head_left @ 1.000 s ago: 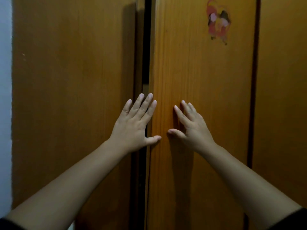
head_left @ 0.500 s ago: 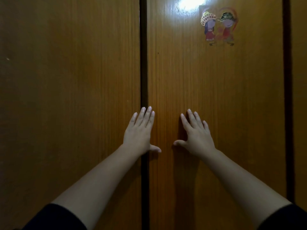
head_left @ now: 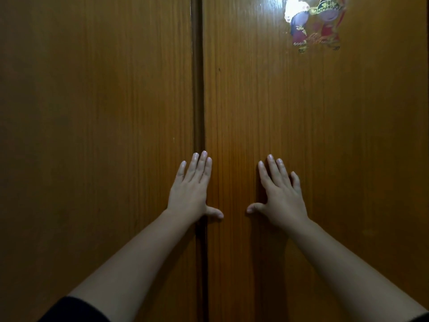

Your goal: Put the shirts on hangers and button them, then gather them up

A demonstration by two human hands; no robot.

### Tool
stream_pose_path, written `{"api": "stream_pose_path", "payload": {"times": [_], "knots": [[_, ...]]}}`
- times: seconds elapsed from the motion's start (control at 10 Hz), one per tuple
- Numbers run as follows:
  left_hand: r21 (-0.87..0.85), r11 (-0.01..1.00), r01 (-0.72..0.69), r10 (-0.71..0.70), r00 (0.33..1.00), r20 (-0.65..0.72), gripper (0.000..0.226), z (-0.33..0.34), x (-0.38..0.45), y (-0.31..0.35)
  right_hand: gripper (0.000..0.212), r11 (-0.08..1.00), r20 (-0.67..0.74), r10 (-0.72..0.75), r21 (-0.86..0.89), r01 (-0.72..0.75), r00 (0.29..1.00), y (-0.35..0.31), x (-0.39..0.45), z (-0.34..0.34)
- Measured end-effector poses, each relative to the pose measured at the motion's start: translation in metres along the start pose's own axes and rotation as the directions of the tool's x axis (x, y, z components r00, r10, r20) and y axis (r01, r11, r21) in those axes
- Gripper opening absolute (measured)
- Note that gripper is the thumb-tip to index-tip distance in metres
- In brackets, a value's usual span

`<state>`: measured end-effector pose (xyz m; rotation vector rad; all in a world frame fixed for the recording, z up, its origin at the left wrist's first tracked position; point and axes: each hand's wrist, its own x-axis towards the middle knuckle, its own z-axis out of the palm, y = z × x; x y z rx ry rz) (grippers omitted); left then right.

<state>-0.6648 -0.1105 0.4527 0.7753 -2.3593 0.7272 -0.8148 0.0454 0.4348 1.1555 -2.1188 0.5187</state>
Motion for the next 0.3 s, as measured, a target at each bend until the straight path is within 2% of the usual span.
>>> {"api": "stream_pose_path", "payload": {"times": [0.2, 0.3], "knots": [[-0.061, 0.998, 0.001, 0.001, 1.0, 0.028, 0.14, -0.001, 0.0016, 0.0024, 0.112, 1.0, -0.002, -0.011, -0.002, 0.011, 1.0, 0.0004, 0.0002, 0.0005], [-0.124, 0.992, 0.006, -0.004, 1.0, 0.01, 0.131, 0.0023, -0.008, 0.0024, 0.103, 1.0, 0.015, -0.015, -0.015, 0.015, 1.0, 0.0012, -0.0053, -0.0041]]}}
